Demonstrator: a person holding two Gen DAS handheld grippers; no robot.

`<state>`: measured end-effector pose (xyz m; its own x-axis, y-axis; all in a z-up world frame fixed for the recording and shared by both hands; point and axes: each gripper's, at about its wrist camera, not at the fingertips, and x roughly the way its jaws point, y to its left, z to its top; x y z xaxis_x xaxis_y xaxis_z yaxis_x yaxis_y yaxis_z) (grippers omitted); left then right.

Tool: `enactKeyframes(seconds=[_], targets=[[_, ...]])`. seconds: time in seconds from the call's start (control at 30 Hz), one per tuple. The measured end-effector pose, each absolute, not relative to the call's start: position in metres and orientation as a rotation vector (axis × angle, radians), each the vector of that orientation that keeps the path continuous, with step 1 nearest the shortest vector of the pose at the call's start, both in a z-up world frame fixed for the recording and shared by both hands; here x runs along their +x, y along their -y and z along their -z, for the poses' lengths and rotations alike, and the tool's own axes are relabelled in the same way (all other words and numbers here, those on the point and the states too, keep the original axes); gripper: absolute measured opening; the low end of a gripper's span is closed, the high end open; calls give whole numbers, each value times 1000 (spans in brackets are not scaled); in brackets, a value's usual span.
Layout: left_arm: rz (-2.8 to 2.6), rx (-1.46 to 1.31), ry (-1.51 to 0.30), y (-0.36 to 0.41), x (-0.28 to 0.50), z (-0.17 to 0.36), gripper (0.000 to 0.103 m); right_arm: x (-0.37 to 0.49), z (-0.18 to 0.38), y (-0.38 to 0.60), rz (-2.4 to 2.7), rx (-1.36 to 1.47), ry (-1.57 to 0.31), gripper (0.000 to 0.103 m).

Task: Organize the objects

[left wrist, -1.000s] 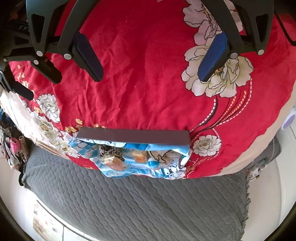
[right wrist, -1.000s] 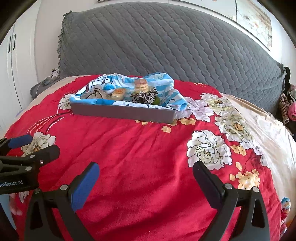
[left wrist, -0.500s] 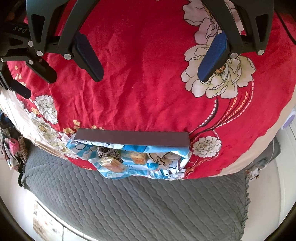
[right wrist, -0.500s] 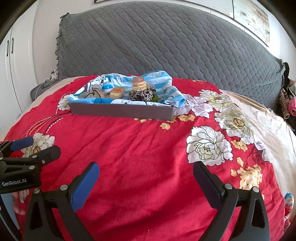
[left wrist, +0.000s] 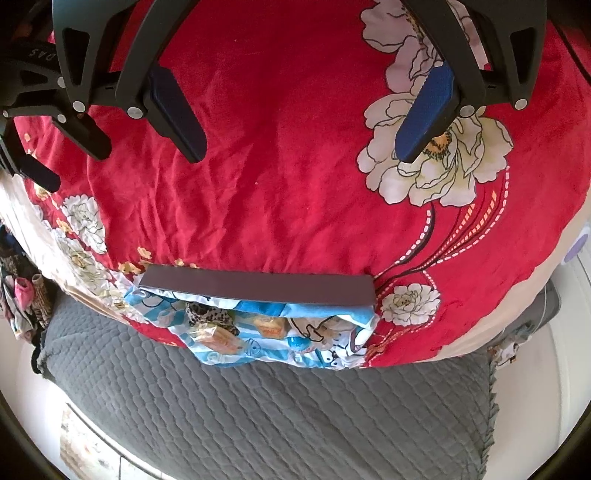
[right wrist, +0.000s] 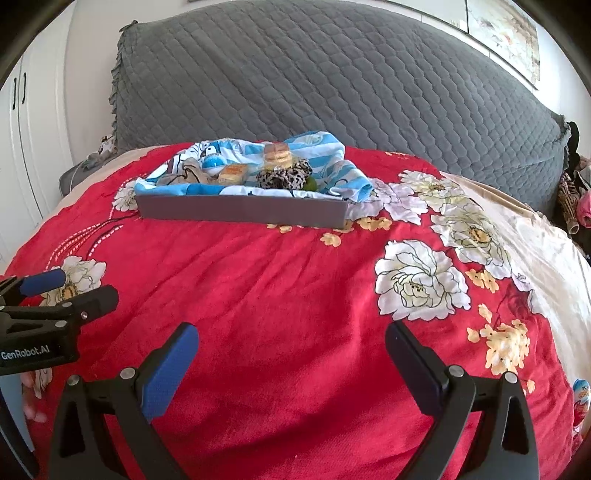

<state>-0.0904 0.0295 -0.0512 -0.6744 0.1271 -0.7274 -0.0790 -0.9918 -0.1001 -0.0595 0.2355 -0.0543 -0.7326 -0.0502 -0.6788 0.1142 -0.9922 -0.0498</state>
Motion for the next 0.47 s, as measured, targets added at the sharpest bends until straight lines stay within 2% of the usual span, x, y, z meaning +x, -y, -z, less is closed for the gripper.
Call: enactKeyframes(seconds=[0.47], targets=[[-2783, -1217, 118, -28, -91, 57, 102, -60, 60, -233, 2827, 1124, -148, 102]])
